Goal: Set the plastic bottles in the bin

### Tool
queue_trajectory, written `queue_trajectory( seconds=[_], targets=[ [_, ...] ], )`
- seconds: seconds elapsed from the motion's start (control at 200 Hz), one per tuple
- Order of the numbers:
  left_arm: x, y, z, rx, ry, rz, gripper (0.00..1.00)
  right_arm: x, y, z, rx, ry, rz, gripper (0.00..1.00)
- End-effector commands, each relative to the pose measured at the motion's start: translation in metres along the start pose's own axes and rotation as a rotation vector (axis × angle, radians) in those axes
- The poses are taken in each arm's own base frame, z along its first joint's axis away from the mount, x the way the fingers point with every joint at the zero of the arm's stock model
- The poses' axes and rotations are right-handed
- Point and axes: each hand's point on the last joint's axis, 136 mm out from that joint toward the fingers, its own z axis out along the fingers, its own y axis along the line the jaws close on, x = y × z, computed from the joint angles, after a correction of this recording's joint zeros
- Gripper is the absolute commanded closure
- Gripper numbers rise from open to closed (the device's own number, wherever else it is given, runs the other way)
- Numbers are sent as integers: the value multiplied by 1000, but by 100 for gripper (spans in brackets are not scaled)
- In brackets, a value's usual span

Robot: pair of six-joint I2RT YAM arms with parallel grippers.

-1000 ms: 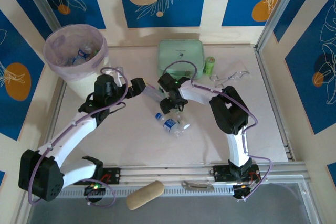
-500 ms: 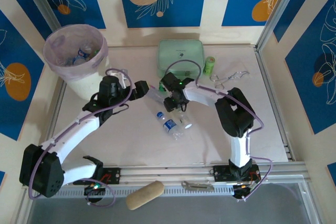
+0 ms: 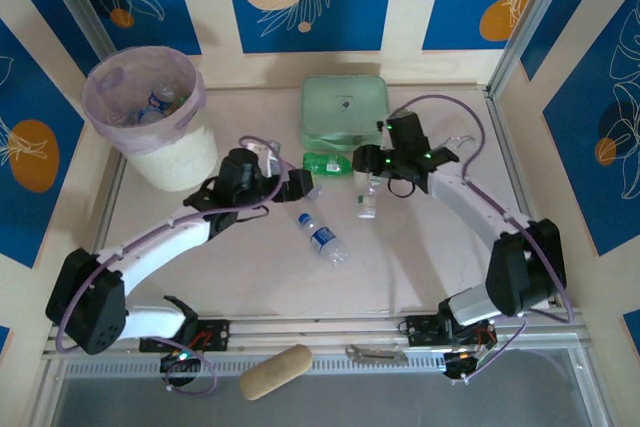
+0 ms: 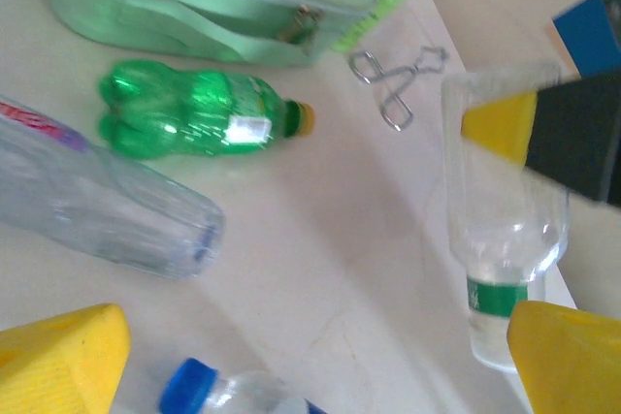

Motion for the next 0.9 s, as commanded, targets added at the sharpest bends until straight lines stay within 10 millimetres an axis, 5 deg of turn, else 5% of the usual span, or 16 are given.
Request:
queue_trajectory(
  seconds=[0.0,0.395,0.68,0.895],
  targets=[
    [-7,-46,11,137,-15,74,1,-9,17,-20,-136,-69,152,51],
    [28,-114,57,320,116,123,2,-5,26,-38,-214,-141,271,51],
    [34,-120,69,333,139,133,7,-2,43,-35,-257,-127,254,51],
    [32,-120,72,331,130,141,23,-1,46,-36,-267,-124,252,51]
  ],
)
